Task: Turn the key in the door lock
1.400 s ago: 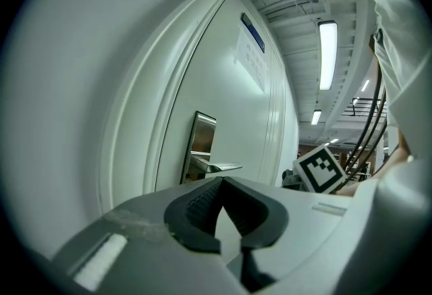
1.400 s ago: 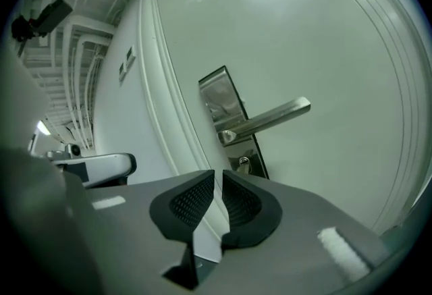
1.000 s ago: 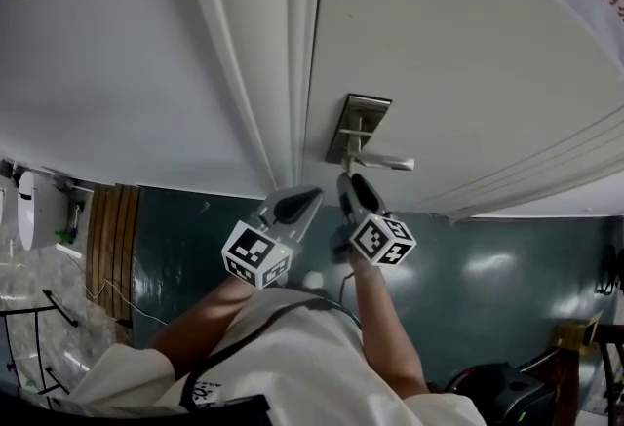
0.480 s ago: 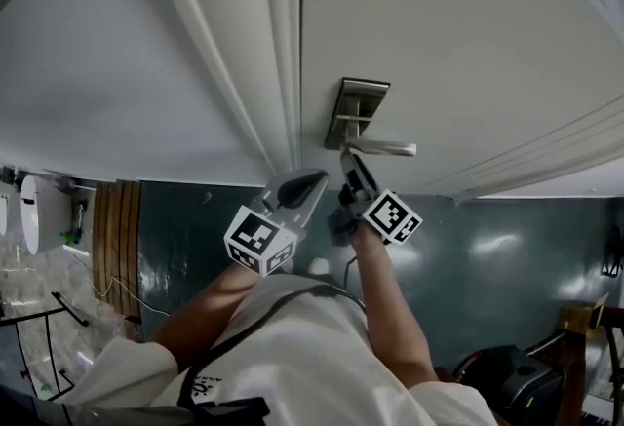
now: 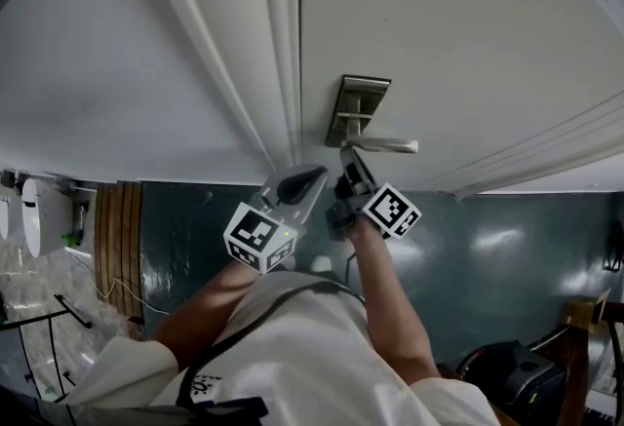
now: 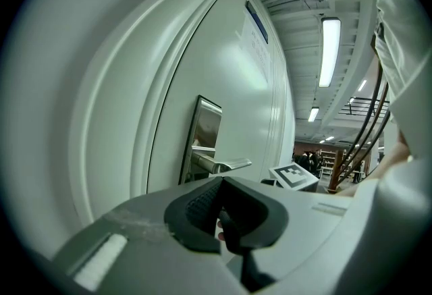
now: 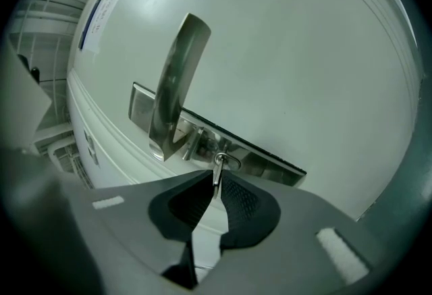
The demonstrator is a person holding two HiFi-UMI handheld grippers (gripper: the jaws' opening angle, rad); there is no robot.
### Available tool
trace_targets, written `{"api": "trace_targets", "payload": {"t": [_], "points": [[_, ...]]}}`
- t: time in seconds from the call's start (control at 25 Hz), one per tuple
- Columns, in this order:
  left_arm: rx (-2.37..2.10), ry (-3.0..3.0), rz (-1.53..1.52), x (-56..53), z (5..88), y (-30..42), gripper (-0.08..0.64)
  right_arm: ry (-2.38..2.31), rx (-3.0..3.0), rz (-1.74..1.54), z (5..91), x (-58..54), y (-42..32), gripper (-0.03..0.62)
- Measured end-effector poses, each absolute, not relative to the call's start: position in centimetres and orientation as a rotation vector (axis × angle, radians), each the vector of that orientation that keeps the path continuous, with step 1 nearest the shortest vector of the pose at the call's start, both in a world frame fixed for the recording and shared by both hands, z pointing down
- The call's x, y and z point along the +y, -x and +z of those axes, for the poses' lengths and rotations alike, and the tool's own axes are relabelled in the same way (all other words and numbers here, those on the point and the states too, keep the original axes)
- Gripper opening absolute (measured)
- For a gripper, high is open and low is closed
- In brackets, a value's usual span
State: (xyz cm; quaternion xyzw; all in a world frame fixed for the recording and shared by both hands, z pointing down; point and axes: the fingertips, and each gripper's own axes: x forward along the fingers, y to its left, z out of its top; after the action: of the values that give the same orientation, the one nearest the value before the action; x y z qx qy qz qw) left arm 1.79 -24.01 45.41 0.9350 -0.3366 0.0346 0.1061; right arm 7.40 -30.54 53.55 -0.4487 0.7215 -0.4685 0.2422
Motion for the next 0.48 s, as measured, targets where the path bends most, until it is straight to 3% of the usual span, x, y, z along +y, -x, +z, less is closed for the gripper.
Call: {"api": "trace_targets", "payload": {"t": [0.48], "points": [[-0.967, -2.775, 0.101, -23.30, 45.32, -1.68, 0.005, 1.549, 2.248, -1.012, 52.96, -30.67, -6.88, 0.040]]}}
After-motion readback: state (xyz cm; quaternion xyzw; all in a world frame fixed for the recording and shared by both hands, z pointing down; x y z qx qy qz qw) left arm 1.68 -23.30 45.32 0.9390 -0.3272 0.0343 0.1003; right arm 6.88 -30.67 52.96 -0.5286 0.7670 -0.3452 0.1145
